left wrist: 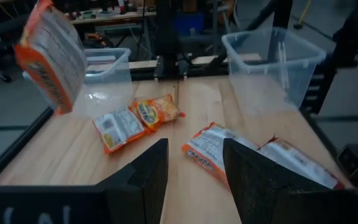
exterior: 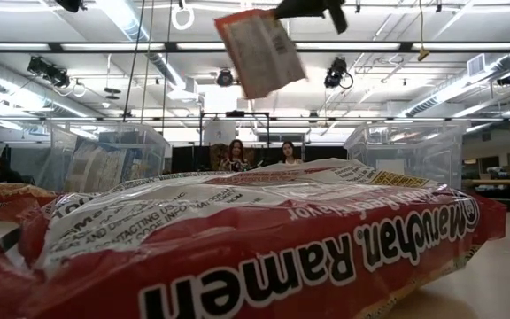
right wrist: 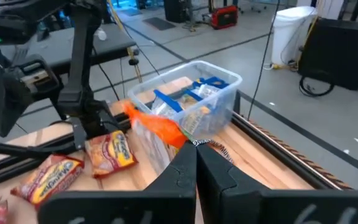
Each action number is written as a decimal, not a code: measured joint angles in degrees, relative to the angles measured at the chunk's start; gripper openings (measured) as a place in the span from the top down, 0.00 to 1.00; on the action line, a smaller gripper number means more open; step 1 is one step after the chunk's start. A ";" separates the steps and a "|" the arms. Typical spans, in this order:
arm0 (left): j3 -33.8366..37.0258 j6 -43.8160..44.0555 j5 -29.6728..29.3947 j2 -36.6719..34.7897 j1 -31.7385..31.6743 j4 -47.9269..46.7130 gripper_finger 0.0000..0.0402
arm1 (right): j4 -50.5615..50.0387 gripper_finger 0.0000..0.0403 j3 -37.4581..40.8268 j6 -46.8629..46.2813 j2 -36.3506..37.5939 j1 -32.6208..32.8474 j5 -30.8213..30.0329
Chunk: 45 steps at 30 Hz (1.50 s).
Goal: Sort Maruchan noodles
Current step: Put the orange noodle pack into the top right transparent bin
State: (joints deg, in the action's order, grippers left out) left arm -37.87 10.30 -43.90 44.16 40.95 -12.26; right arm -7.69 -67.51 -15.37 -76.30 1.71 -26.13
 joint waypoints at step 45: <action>0.02 -14.00 50.77 19.47 -46.52 47.67 0.47 | -26.88 0.99 0.00 1.98 17.49 -19.37 5.49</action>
State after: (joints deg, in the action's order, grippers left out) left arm -37.85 -3.70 6.88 63.64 -5.57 35.41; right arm -34.57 -67.51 -13.39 -58.81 -17.67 -20.64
